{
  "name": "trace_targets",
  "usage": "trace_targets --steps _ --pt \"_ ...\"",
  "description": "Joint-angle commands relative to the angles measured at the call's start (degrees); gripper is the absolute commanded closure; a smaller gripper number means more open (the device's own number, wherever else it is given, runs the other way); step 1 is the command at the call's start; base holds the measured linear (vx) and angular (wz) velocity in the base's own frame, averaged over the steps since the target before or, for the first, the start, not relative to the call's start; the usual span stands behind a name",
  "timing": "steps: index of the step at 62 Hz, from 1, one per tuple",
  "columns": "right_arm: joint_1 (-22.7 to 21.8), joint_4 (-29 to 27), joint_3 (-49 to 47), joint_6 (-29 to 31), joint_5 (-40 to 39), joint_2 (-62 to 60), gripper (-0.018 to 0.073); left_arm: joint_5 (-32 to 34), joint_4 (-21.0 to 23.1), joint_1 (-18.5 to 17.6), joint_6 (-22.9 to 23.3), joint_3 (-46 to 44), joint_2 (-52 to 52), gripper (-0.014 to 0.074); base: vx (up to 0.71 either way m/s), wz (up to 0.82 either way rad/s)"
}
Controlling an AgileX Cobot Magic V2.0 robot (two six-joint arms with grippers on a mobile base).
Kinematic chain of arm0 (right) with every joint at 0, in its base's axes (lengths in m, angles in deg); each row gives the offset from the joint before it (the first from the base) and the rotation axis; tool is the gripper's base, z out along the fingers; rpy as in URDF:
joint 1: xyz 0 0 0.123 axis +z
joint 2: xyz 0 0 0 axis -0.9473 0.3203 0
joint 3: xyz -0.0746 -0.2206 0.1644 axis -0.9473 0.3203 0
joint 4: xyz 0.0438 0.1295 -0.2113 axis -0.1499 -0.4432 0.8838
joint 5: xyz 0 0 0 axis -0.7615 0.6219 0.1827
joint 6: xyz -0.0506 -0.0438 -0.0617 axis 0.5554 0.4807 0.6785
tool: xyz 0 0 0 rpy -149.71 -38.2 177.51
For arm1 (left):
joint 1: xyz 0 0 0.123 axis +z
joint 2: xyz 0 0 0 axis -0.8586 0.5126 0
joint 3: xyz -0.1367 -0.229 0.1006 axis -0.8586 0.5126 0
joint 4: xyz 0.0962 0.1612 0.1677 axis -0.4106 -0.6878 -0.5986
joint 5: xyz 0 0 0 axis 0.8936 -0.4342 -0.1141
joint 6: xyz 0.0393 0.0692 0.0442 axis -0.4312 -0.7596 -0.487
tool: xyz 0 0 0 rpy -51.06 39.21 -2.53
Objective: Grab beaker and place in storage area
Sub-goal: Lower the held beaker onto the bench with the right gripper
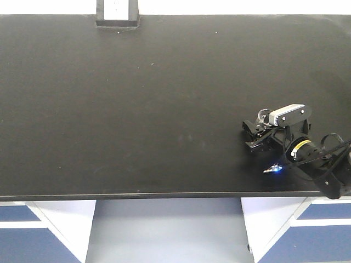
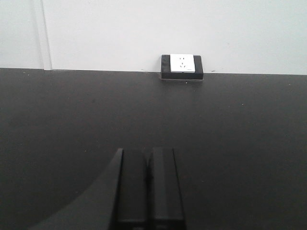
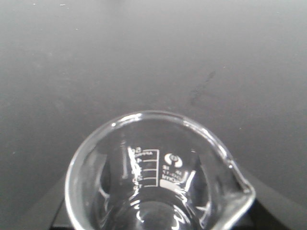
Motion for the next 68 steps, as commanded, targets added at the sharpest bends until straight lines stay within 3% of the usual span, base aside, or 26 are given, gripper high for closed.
trace_targets --steps 1,36,68 --pt "-0.1 -0.4 -0.9 0.6 -11.6 -2.5 0.051 5.0 0.3 -0.4 0.3 1.3 -1.0 0.0605 0.0 0.0" --pt "-0.1 -0.4 -0.9 0.6 -10.8 -2.5 0.0132 5.0 0.3 -0.4 0.3 1.3 -1.0 0.0605 0.0 0.0" --pt "-0.1 -1.1 -0.9 -3.3 -4.6 -2.5 0.0113 5.0 0.3 -0.4 0.3 1.3 -1.0 0.0605 0.0 0.0"
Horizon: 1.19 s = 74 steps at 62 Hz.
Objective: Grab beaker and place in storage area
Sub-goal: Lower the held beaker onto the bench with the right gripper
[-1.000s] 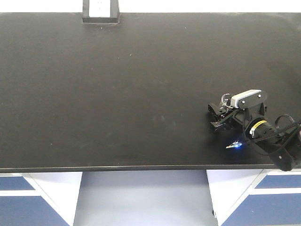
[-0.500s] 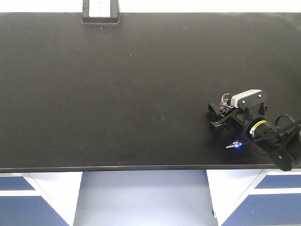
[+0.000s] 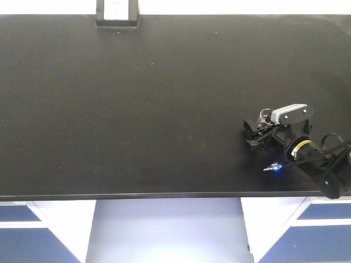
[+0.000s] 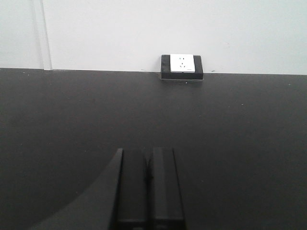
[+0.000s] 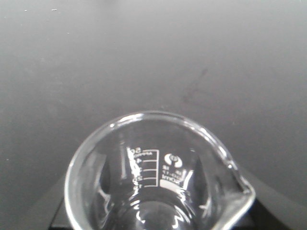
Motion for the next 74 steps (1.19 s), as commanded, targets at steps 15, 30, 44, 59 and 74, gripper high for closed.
trace_targets --steps 15,30,44,59,74 --pt "-0.1 -0.3 -0.8 -0.5 -10.6 -2.5 0.0113 5.0 0.3 -0.4 0.3 1.3 -1.0 0.0605 0.0 0.0" --pt "-0.1 -0.3 -0.8 -0.5 -9.7 -2.5 0.0113 5.0 0.3 -0.4 0.3 1.3 -1.0 0.0605 0.0 0.0" --pt "-0.1 0.0 -0.8 -0.5 -1.6 -2.5 0.0094 5.0 0.3 -0.4 0.3 1.3 -1.0 0.0605 0.0 0.0" --pt "-0.1 2.7 -0.7 -0.5 0.9 -2.5 0.0017 5.0 0.3 -0.4 0.3 1.3 -1.0 0.0605 0.0 0.0" --pt "-0.1 2.4 -0.1 -1.2 1.1 -2.5 -0.0025 5.0 0.3 -0.4 0.3 1.3 -1.0 0.0605 0.0 0.0"
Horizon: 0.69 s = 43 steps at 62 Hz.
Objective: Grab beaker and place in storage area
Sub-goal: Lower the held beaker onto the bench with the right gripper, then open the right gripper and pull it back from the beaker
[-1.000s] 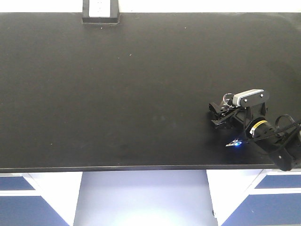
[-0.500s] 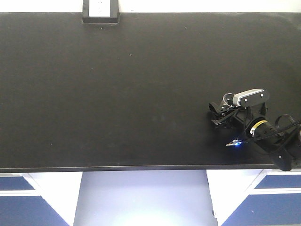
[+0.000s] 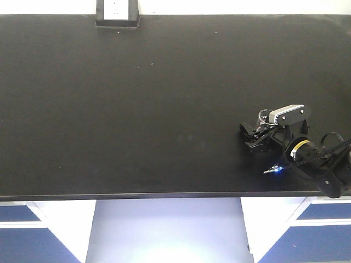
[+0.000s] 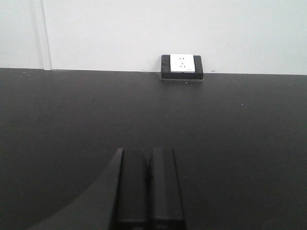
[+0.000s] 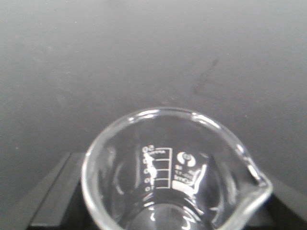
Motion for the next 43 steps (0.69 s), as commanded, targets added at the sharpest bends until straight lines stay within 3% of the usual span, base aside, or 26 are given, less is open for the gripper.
trace_targets --steps 1,19,43 --pt "-0.1 0.0 0.5 -0.7 -1.0 -2.4 -0.0025 5.0 0.3 -0.4 0.3 1.3 -1.0 0.0605 0.0 0.0" --pt "-0.1 -7.3 7.1 3.3 -2.0 -2.8 -0.0025 5.0 0.3 -0.4 0.3 1.3 -1.0 0.0605 0.0 0.0" --pt "-0.1 -7.8 15.2 4.2 -2.9 -10.6 -0.0016 5.0 0.3 -0.4 0.3 1.3 -1.0 0.0605 0.0 0.0"
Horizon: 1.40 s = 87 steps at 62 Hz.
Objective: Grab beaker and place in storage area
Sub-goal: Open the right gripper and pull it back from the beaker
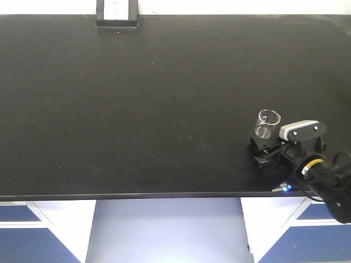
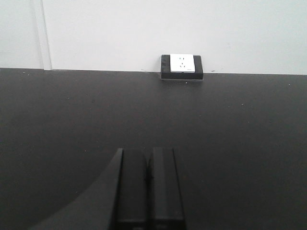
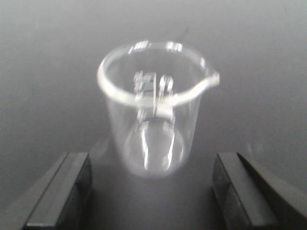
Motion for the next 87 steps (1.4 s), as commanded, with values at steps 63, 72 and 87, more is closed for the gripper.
trace_targets --steps 63,72,87 --pt "-0.1 16.2 2.9 -37.7 63.7 -74.1 0.0567 5.0 0.3 -0.4 0.3 1.3 -1.0 0.0605 0.0 0.0" --pt "-0.1 16.1 2.9 -37.7 63.7 -78.3 0.0567 5.0 0.3 -0.4 0.3 1.3 -1.0 0.0605 0.0 0.0" --pt "-0.1 16.1 2.9 -37.7 63.7 -79.8 0.0567 5.0 0.3 -0.4 0.3 1.3 -1.0 0.0605 0.0 0.0"
